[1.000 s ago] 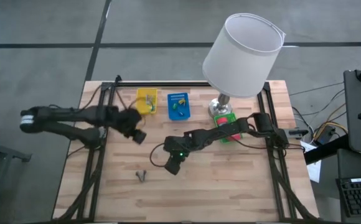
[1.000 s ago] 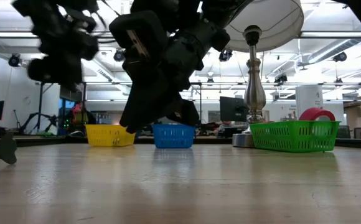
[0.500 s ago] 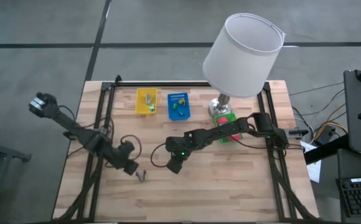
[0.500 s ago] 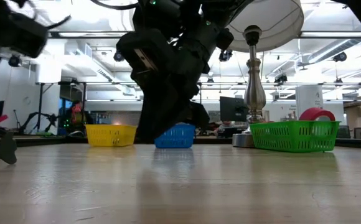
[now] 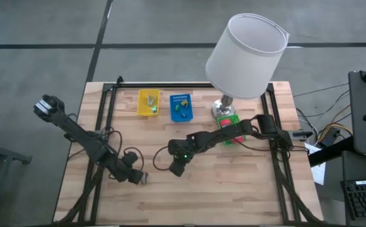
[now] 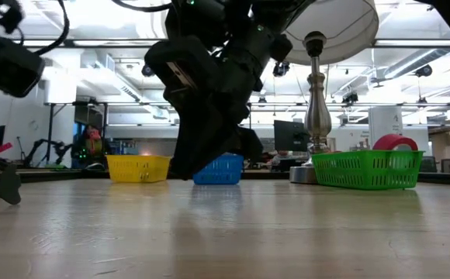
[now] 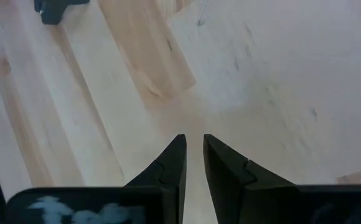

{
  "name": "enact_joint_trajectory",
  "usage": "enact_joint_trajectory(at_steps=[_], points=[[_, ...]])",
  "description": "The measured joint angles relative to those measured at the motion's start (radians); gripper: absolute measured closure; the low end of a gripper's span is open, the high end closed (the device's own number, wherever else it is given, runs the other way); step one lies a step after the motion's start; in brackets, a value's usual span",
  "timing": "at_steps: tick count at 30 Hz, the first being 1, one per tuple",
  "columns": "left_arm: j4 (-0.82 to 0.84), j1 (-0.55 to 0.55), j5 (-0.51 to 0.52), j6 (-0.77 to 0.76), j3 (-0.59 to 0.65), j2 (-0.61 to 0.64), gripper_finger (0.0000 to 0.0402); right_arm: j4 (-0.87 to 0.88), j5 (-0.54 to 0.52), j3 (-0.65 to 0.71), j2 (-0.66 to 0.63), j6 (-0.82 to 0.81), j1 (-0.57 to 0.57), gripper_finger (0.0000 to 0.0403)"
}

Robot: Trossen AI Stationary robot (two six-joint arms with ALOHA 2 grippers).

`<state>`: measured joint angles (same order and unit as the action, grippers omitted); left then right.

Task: Pick and place Stapler, Stapler remover, tape
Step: Put the black staple remover into the yellow bin

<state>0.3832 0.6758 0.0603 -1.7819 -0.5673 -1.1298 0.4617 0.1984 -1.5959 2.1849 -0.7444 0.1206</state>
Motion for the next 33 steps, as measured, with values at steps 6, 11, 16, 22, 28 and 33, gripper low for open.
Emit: enact_joint_trajectory(at_steps=[6, 11, 16, 22, 28, 33], points=[[-0.011, 0.004, -0.015, 0.007, 0.003, -0.069, 0.0285, 0.0, 0.0, 0.0, 0.0, -0.004, 0.006, 0.0351], [-0.006, 0.007, -0.028, 0.008, 0.003, -0.095, 0.0285, 0.0, 0.0, 0.0, 0.0, -0.004, 0.006, 0.0351], [-0.006, 0.006, -0.014, 0.008, 0.003, -0.119, 0.0285, -0.001, 0.0, 0.0, 0.0, -0.001, 0.006, 0.0351], [-0.007, 0.004, 0.027, 0.007, 0.004, -0.128, 0.0287, -0.002, 0.001, 0.0, 0.0, -0.005, 0.006, 0.0351], [-0.009, 0.001, 0.039, 0.002, 0.004, -0.125, 0.029, -0.003, 0.003, 0.0, 0.0, -0.007, 0.006, 0.0351], [-0.009, 0.0, 0.045, 0.002, 0.012, -0.127, 0.0305, -0.003, 0.003, 0.0, -0.001, -0.007, 0.006, 0.0351]])
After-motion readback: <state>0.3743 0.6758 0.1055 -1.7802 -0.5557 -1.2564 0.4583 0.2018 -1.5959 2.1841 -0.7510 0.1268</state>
